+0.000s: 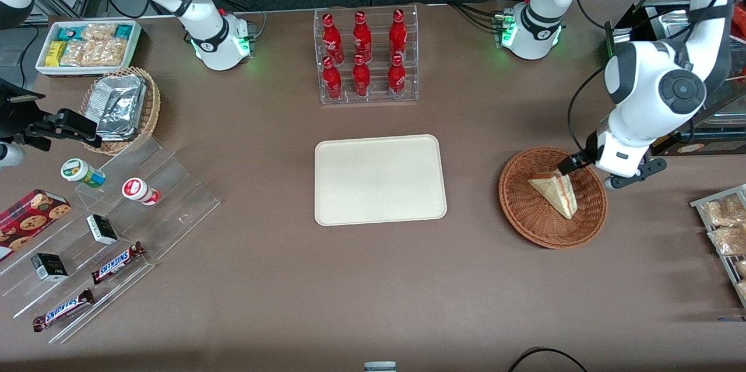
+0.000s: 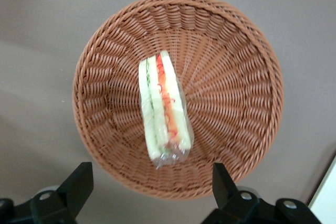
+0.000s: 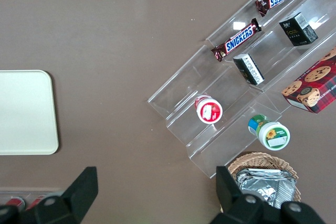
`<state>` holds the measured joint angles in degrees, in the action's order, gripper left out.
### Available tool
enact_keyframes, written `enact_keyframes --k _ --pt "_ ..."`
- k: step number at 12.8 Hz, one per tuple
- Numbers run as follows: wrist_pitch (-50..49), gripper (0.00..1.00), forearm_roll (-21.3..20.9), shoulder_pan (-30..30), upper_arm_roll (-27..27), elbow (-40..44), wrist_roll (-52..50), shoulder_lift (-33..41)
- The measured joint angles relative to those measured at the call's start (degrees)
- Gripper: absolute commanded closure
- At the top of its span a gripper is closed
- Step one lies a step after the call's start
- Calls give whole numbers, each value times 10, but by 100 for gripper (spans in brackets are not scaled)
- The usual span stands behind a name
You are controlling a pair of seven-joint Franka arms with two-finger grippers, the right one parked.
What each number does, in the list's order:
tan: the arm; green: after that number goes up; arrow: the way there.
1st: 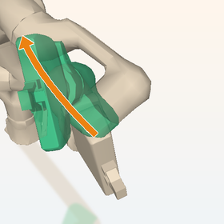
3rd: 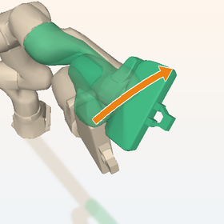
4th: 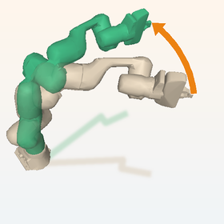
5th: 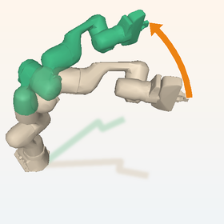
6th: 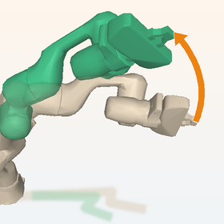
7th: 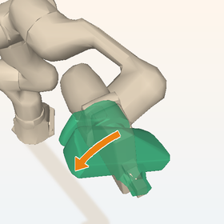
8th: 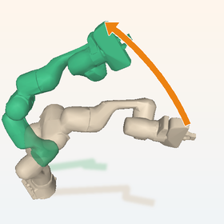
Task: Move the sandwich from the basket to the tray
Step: 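Lower the open left gripper around the sandwich and close it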
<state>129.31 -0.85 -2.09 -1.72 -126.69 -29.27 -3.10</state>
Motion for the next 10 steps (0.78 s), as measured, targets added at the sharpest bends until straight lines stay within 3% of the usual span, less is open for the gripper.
enact_keyframes --k 5,10 --pt "83 0 0 0 0 -24 -86 -30" --pt "117 0 0 0 -1 -41 -105 -72"
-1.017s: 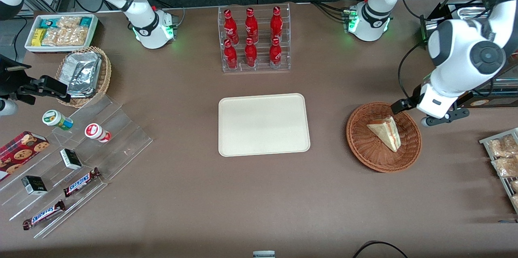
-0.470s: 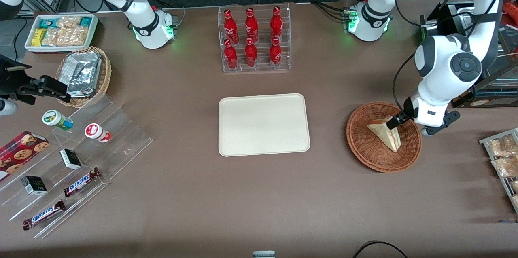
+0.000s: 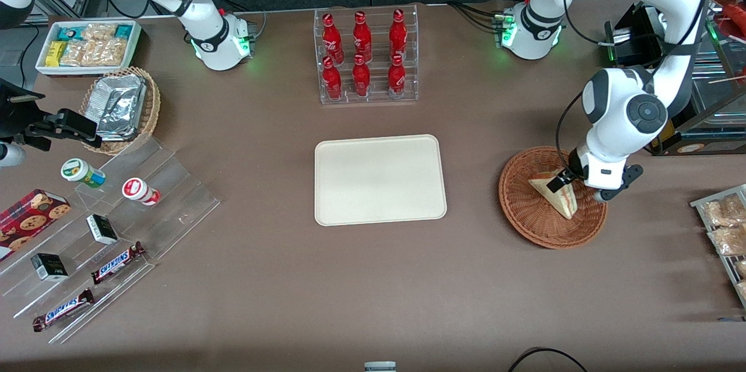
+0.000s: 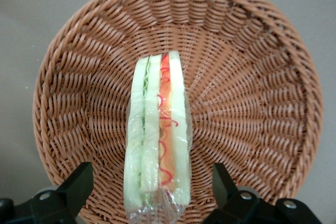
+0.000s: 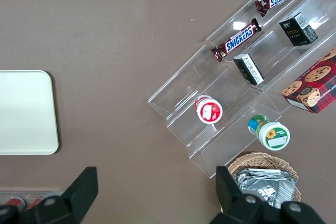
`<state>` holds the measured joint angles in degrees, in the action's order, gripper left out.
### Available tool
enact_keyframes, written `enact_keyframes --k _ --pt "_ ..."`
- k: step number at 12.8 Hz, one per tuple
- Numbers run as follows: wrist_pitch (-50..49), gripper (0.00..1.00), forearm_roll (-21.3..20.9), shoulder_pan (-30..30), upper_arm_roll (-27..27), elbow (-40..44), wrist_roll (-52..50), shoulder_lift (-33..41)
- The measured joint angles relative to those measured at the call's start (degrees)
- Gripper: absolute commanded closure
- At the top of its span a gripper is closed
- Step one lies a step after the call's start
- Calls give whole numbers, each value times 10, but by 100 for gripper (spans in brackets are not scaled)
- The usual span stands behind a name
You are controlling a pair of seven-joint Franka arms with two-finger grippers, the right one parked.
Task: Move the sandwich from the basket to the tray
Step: 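Lower the open left gripper around the sandwich and close it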
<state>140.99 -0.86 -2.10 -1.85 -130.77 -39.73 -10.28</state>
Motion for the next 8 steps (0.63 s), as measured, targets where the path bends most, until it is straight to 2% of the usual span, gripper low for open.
enact_keyframes --k 1,2,3,4,8 --pt "0 4 0 0 0 -1 0 -3" --pt "0 38 0 0 0 -4 -1 -5" --pt "0 93 0 0 0 -5 -1 -8" --pt "0 100 1 0 0 -6 -6 -10" --pt "0 100 1 0 0 -8 -45 -12"
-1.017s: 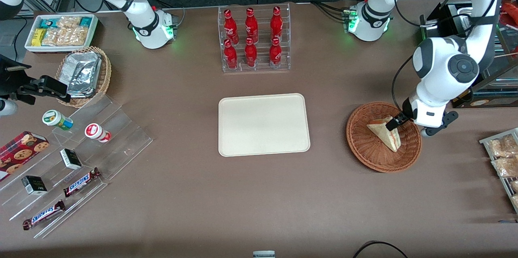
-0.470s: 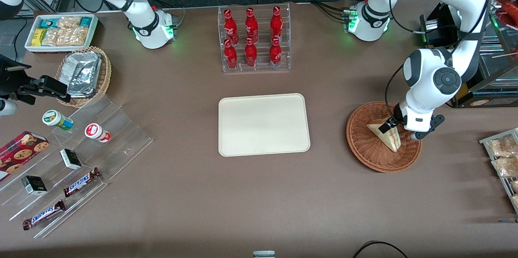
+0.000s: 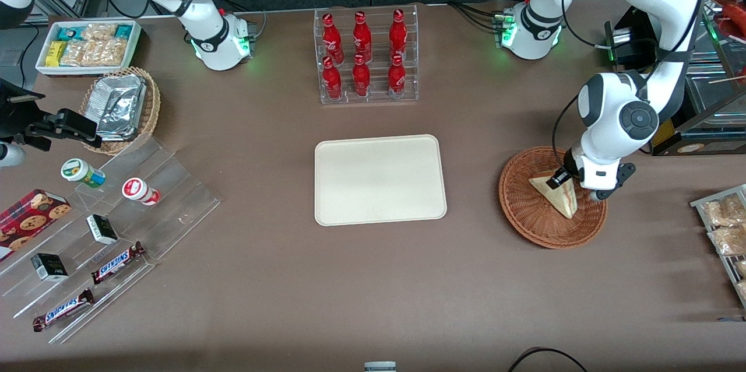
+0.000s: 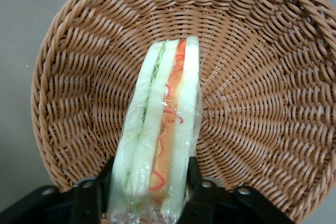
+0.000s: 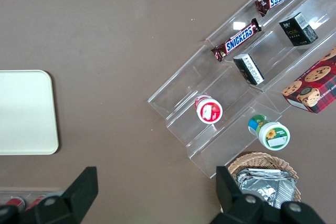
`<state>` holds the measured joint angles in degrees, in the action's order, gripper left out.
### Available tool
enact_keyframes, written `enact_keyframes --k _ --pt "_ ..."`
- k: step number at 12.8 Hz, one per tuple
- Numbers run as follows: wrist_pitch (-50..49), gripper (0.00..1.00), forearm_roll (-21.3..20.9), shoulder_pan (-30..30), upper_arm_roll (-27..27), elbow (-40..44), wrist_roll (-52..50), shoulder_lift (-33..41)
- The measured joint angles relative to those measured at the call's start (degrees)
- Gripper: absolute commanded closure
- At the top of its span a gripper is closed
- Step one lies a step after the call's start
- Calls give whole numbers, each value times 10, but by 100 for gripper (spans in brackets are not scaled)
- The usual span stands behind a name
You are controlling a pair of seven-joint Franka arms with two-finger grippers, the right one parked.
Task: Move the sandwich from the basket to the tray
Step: 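Lower the open left gripper around the sandwich and close it, then lift the sandwich and carry it with the left gripper over the tray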
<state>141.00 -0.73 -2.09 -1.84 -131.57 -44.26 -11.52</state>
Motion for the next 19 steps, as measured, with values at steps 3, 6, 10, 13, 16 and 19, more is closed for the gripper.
enact_keyframes --k 3,6,10,13,16,19 --pt "-1 100 0 0 0 2 -2 0" --pt "-96 100 0 -5 -5 61 -3 -5" --pt "-236 100 0 -20 -15 183 -1 -10" --pt "-274 100 0 -66 -19 231 25 -12" --pt "-276 100 0 -132 -22 254 54 -20" --pt "-275 100 0 -204 -24 288 53 -53"
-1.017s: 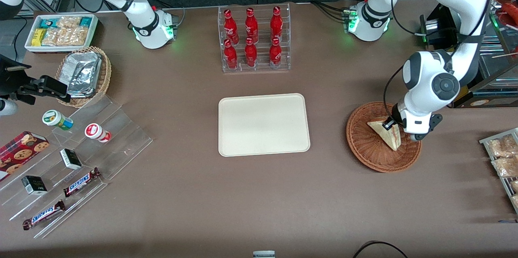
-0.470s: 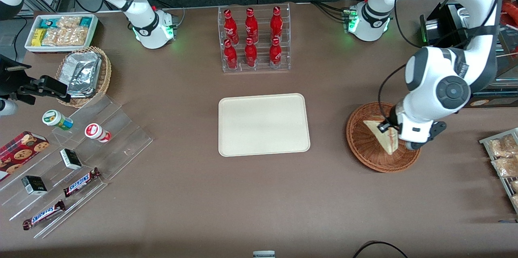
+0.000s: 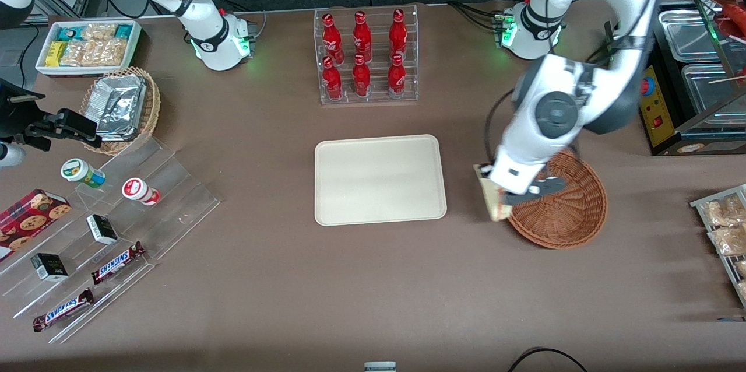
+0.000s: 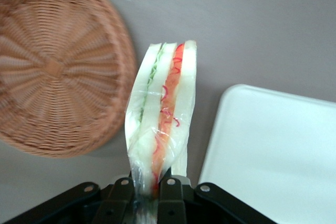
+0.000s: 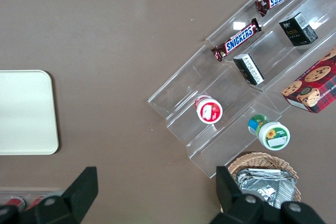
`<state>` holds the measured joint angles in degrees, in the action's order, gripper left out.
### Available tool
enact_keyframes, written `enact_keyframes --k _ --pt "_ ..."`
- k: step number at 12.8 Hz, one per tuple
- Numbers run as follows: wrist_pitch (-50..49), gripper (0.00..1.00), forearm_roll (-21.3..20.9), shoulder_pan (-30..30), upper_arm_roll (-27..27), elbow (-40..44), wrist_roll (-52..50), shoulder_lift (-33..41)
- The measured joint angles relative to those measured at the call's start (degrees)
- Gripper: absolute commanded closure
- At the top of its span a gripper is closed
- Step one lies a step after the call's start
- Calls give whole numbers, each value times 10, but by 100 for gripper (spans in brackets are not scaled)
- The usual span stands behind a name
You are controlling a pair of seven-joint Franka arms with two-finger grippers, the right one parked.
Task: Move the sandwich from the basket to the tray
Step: 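Lift the sandwich and carry it with the left gripper over the tray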
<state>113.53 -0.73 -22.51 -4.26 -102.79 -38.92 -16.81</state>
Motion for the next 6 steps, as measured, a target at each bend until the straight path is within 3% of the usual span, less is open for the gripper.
enact_keyframes --k 6 --pt "1 100 0 -118 0 132 -63 -111"
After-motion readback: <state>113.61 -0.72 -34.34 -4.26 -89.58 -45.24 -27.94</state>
